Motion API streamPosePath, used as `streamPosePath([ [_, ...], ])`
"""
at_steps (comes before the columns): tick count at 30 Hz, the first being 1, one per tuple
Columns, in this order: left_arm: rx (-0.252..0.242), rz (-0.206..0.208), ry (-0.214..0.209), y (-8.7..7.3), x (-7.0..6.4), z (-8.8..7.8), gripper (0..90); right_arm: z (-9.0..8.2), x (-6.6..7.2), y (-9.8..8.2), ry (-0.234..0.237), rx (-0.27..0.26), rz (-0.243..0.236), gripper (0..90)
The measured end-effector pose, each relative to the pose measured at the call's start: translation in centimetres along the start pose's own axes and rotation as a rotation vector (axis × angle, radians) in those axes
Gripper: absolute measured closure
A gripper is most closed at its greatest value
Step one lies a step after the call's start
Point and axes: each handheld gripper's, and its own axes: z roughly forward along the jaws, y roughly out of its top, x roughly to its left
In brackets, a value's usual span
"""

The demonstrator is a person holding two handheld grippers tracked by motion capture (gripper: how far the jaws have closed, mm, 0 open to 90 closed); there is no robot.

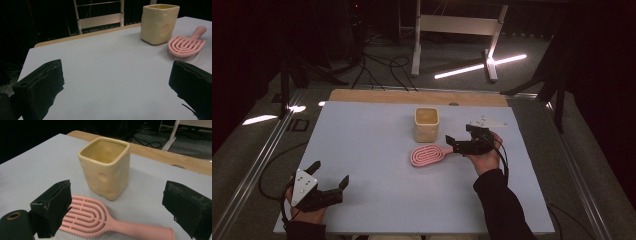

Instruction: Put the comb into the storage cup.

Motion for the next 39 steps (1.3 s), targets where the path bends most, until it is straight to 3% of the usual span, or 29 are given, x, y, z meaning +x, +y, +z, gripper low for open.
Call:
streamPosePath([
  [14,0.009,0.0,-0.003,-0.1,0.0,0.1,0.2,1.3,-0.2,-0.2,0.012,0.025,0.032,8.7],
  [39,0.013,0.004,-0.002,-0.1,0.0,0.3,0.2,3.4,-0.3,-0.6,-0.005,0.089,0.026,9.4],
])
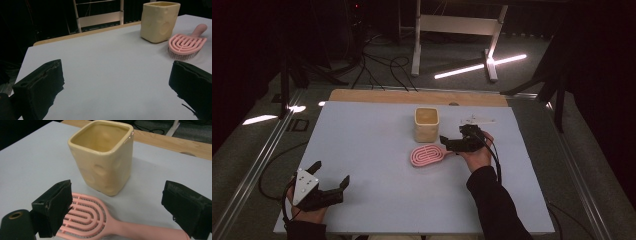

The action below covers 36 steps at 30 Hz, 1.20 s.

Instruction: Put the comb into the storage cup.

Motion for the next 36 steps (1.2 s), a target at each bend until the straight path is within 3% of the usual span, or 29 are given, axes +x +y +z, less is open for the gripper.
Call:
streamPosePath([
  [27,0.008,0.003,-0.003,-0.1,-0.1,0.2,0.2,2.1,-0.9,-0.4,-0.034,0.096,-0.012,11.4],
  [34,0.011,0.007,-0.006,-0.1,-0.2,0.2,0.2,2.5,-0.8,-0.5,-0.049,0.127,-0.047,24.5],
  [36,0.011,0.007,-0.006,-0.1,-0.2,0.2,0.2,2.7,-0.8,-0.6,-0.051,0.14,-0.057,37.6],
])
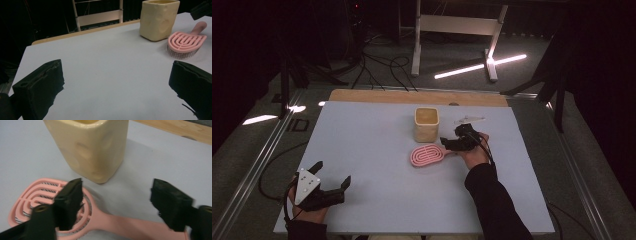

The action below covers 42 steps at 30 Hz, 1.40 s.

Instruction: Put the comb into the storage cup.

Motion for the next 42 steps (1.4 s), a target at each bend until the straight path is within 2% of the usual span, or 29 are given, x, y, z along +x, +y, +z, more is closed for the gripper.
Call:
streamPosePath([
  [3,-0.001,-0.002,0.0,0.0,0.0,0.0,0.2,0.3,0.0,-0.1,-0.01,0.017,-0.005,49.7],
  [5,-0.001,-0.003,0.0,0.0,0.0,0.0,0.2,0.3,0.0,-0.1,-0.01,0.017,-0.005,49.7],
  [6,-0.001,-0.003,0.0,0.0,0.0,0.0,0.2,0.7,0.1,-0.2,-0.027,0.039,-0.02,61.7],
  [12,0.0,-0.001,0.0,0.0,0.0,0.0,0.2,1.1,0.1,-0.2,-0.016,0.051,-0.051,88.8],
  [16,0.001,-0.001,0.0,0.0,0.0,0.0,0.2,1.5,0.3,-0.2,-0.011,0.072,-0.067,90.0],
  [22,0.002,-0.001,0.0,0.0,0.0,0.0,0.2,2.5,0.4,-0.4,-0.043,0.131,-0.086,90.0],
  [30,0.0,-0.002,0.0,-0.1,0.1,0.0,0.2,3.5,0.6,-0.4,-0.057,0.173,-0.103,90.0],
  [42,0.004,0.002,-0.004,-0.1,0.0,0.1,0.2,3.6,0.2,-0.6,-0.073,0.182,-0.091,90.0],
])
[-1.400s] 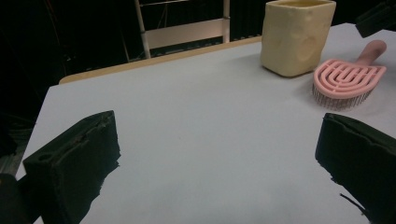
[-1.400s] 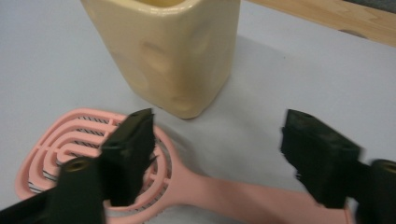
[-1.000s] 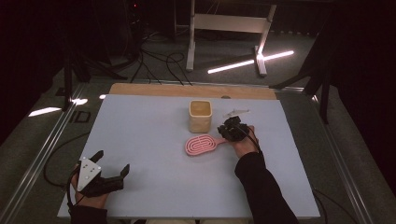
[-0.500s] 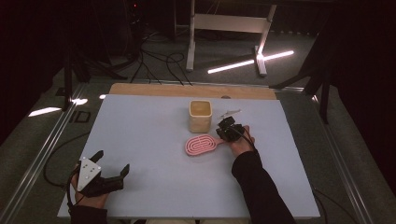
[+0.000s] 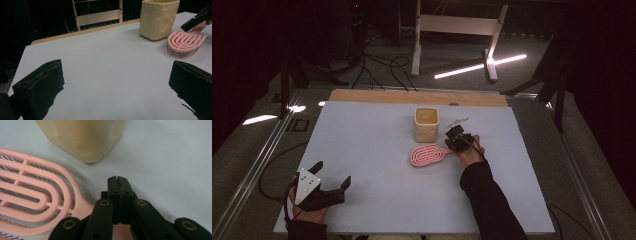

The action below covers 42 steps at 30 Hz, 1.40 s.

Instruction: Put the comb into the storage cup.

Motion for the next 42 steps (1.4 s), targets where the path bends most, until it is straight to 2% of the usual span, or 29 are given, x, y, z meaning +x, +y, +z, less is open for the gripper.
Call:
streamPosePath([
  [17,0.004,0.004,-0.001,0.0,0.0,0.0,0.2,0.1,-0.3,-0.5,-0.01,0.029,-0.017,90.0],
  [42,0.008,0.006,0.002,-0.1,-0.1,0.1,0.2,-0.6,0.6,-1.7,0.031,0.073,-0.09,90.0],
])
